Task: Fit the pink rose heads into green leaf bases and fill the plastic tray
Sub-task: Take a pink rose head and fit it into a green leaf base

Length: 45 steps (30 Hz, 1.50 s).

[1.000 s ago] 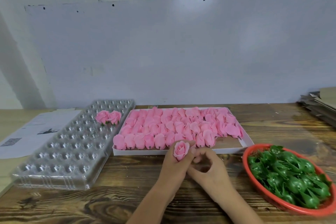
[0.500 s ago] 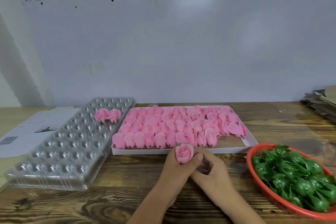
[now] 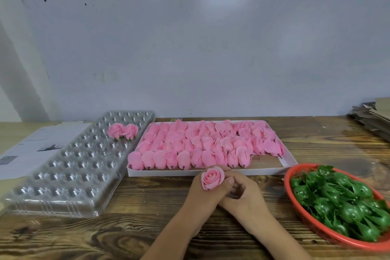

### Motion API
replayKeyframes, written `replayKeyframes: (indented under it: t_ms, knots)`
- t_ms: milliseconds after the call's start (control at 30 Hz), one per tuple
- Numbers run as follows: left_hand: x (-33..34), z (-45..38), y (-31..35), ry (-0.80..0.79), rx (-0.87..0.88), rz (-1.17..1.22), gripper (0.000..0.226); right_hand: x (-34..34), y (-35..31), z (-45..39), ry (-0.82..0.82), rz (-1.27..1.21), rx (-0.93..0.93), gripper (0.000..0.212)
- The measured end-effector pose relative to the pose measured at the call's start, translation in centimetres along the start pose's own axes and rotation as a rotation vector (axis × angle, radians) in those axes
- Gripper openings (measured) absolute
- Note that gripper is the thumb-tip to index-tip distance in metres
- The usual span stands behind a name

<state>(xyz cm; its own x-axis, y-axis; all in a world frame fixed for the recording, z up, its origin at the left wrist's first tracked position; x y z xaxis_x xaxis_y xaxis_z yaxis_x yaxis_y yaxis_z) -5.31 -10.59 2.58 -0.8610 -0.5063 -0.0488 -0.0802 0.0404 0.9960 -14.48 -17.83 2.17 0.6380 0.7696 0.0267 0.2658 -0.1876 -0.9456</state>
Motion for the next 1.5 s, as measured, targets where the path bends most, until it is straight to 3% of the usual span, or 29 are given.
replayKeyframes:
  t_ms: [133,400,700,867,1067,1200,1333,1500]
  knots:
    - [-0.1,0.1,0.2,0.005,0.021,0.015,0.024,0.1,-0.3,-0.1,-0.059,0.023,-0.026,0.041]
    - [-0.2,0.2,0.5,-0.064,0.007,0.025,0.026,0.2,-0.5,0.2,-0.184,-0.062,0.148,0.042]
    - [0.3,0.4,-0.1,0.06,-0.049,0.1,0.023,0.4,-0.6,0.4,0.026,0.082,0.011,0.047]
    - [0.3,0.3,0.1,0.062,-0.004,0.143,0.027,0.4,-0.9,0.5,0.02,0.072,-0.057,0.042]
    - [-0.1,0.2,0.4,-0.017,0.061,0.059,0.03,0.5,-1.8,0.4,-0.117,0.029,0.049,0.031]
    - [-0.2,0.2,0.7,-0.1,0.055,0.078,0.023,0.3,-1.7,0.5,-0.172,-0.036,0.165,0.033]
    - [-0.3,0.3,1.0,-0.178,0.043,0.129,0.033,0.3,-1.9,0.7,-0.188,-0.109,0.211,0.035]
    - [-0.4,0.5,1.3,-0.135,0.066,0.053,0.04,0.3,-1.9,0.9,-0.179,-0.134,0.23,0.039]
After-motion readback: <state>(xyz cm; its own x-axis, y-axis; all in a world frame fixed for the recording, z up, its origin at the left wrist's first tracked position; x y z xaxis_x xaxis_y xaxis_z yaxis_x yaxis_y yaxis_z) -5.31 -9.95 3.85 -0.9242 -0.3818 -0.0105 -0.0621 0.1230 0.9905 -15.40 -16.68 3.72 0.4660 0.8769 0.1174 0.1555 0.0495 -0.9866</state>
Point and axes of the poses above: each hand's wrist, its own z-axis away from the middle knuckle, its own x-axis out of the palm, y = z × x, the point moved 4 cm from there along -z, towards the middle knuckle, and after that the axes turned 6 degrees about -z, right-handed, at the moved point
